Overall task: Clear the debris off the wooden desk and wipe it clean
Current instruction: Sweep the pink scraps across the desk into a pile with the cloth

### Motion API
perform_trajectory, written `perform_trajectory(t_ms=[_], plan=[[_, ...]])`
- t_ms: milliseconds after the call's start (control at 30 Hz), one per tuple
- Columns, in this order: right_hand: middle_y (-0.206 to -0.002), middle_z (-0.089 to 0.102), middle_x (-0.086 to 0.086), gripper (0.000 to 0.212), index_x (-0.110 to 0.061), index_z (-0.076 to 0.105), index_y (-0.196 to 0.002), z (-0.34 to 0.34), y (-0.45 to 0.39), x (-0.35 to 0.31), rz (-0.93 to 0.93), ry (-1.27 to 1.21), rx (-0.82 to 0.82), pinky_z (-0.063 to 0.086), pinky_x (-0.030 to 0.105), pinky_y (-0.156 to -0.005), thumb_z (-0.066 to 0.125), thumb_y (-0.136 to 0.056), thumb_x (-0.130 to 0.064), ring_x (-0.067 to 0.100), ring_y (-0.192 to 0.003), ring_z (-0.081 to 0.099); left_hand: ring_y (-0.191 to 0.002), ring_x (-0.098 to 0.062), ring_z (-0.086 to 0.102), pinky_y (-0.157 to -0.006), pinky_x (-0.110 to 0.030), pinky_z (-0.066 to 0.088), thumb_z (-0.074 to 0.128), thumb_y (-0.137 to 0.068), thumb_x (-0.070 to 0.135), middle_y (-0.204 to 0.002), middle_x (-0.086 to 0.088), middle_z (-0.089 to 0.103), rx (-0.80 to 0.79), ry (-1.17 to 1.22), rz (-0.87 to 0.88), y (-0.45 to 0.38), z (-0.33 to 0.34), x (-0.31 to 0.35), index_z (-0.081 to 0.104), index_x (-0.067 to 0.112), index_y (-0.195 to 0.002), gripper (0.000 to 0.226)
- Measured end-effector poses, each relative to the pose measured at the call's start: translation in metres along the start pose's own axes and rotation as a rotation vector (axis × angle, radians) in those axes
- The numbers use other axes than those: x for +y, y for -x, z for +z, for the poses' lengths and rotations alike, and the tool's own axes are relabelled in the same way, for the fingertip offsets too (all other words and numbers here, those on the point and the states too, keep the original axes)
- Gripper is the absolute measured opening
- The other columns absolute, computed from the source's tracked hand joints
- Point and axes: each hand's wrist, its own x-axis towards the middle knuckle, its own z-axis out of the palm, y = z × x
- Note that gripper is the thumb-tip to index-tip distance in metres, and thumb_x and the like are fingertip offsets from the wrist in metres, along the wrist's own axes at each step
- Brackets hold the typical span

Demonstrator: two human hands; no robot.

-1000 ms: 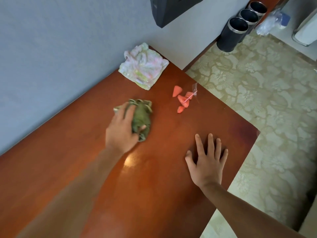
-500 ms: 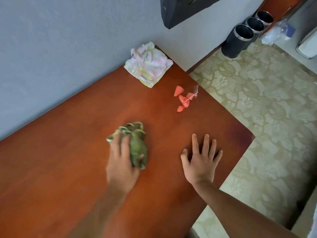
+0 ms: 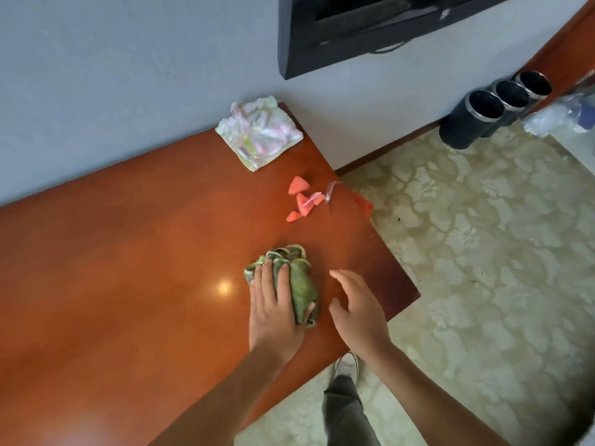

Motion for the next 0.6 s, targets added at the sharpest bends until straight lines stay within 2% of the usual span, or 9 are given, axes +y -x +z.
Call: perform_trajectory(t_ms=[67, 167, 233, 267, 333, 400, 467, 533, 600], plan=[[-0.157, 0.042, -0.012, 0.058, -0.038, 0.043, -0.151, -0.015, -0.013, 0.011, -0.12, -0.024, -0.005, 0.044, 0.042, -0.115, 0.053, -0.094, -0.031, 0.01, -0.146, 0.039, -0.159, -0.037, -0.005, -0.128, -0.058, 0.009, 0.057, -0.088, 0.049, -0.171, -0.016, 0.003, -0.071, 0.035, 0.015, -0.006, 0.02, 0.048, 0.01, 0.011, -0.163, 0.096], [-0.159, 0.037, -0.006, 0.051, -0.051, 0.04, -0.149, -0.033, -0.027, 0.028, -0.167, -0.036, -0.06, 0.042, 0.047, -0.115, 0.041, -0.098, -0.053, 0.018, -0.147, 0.035, -0.161, -0.022, 0.004, -0.129, -0.05, 0.016, 0.045, -0.1, 0.049, -0.172, -0.004, 0.012, -0.196, 0.369, 0.053, -0.018, 0.035, 0.106, 0.009, 0.027, -0.164, 0.077], [-0.166, 0.029, 0.001, 0.055, -0.052, 0.037, -0.152, -0.044, -0.037, 0.044, -0.12, -0.027, -0.132, 0.034, 0.05, -0.12, 0.044, -0.098, -0.061, 0.024, -0.151, 0.026, -0.158, -0.008, 0.009, -0.129, -0.045, 0.018, 0.062, -0.094, 0.016, -0.171, 0.008, 0.015, -0.24, 0.734, -0.08, -0.024, 0.026, 0.12, 0.026, 0.033, -0.161, 0.077], [-0.168, 0.025, 0.004, 0.062, -0.047, 0.035, -0.155, -0.047, -0.04, 0.05, -0.131, 0.023, -0.157, 0.03, 0.05, -0.122, 0.046, -0.096, -0.066, 0.026, -0.153, 0.023, -0.157, -0.005, 0.011, -0.129, -0.044, 0.017, 0.062, -0.09, 0.003, -0.17, 0.01, 0.018, -0.197, 0.785, -0.14, -0.025, 0.021, 0.118, 0.032, 0.034, -0.158, 0.08], [-0.167, 0.025, 0.009, 0.082, -0.035, 0.032, -0.159, -0.044, -0.042, 0.057, -0.196, 0.148, -0.141, 0.028, 0.047, -0.124, 0.042, -0.089, -0.077, 0.029, -0.152, 0.023, -0.158, -0.008, 0.013, -0.131, -0.044, 0.013, 0.054, -0.089, 0.006, -0.169, 0.007, 0.025, -0.034, 0.6, -0.206, -0.022, 0.02, 0.099, 0.037, 0.025, -0.158, 0.073], [-0.16, 0.034, 0.014, 0.088, -0.027, 0.038, -0.155, -0.035, -0.042, 0.064, -0.287, 0.226, -0.073, 0.033, 0.046, -0.121, 0.049, -0.084, -0.077, 0.032, -0.146, 0.031, -0.16, -0.016, 0.004, -0.131, -0.043, 0.004, 0.044, -0.092, 0.026, -0.171, 0.001, 0.02, 0.054, 0.192, -0.217, -0.015, 0.027, 0.076, 0.033, 0.018, -0.161, 0.07], [-0.149, 0.043, 0.014, 0.081, -0.023, 0.045, -0.15, -0.034, -0.05, 0.075, -0.443, 0.301, -0.038, 0.044, 0.047, -0.113, 0.066, -0.084, -0.066, 0.033, -0.134, 0.042, -0.161, -0.025, 0.001, -0.13, -0.05, 0.008, 0.031, -0.1, 0.039, -0.173, -0.006, 0.013, 0.061, -0.115, -0.201, -0.01, 0.041, 0.065, 0.028, 0.013, -0.163, 0.069], [-0.145, 0.046, 0.01, 0.076, -0.026, 0.046, -0.148, -0.047, -0.075, 0.085, -0.566, 0.36, -0.074, 0.052, 0.046, -0.101, 0.076, -0.083, -0.052, 0.03, -0.125, 0.046, -0.161, -0.031, 0.005, -0.129, -0.053, 0.011, 0.026, -0.104, 0.046, -0.173, -0.012, 0.011, 0.06, -0.269, -0.2, -0.009, 0.055, 0.065, 0.024, 0.011, -0.164, 0.07], [-0.145, 0.045, 0.008, 0.075, -0.029, 0.047, -0.146, -0.061, -0.105, 0.089, -0.501, 0.334, -0.032, 0.055, 0.044, -0.095, 0.081, -0.081, -0.043, 0.028, -0.123, 0.045, -0.161, -0.031, 0.003, -0.129, -0.052, 0.007, 0.024, -0.104, 0.055, -0.173, -0.011, 0.008, 0.063, -0.32, -0.259, -0.012, 0.061, 0.068, 0.018, 0.015, -0.166, 0.074]])
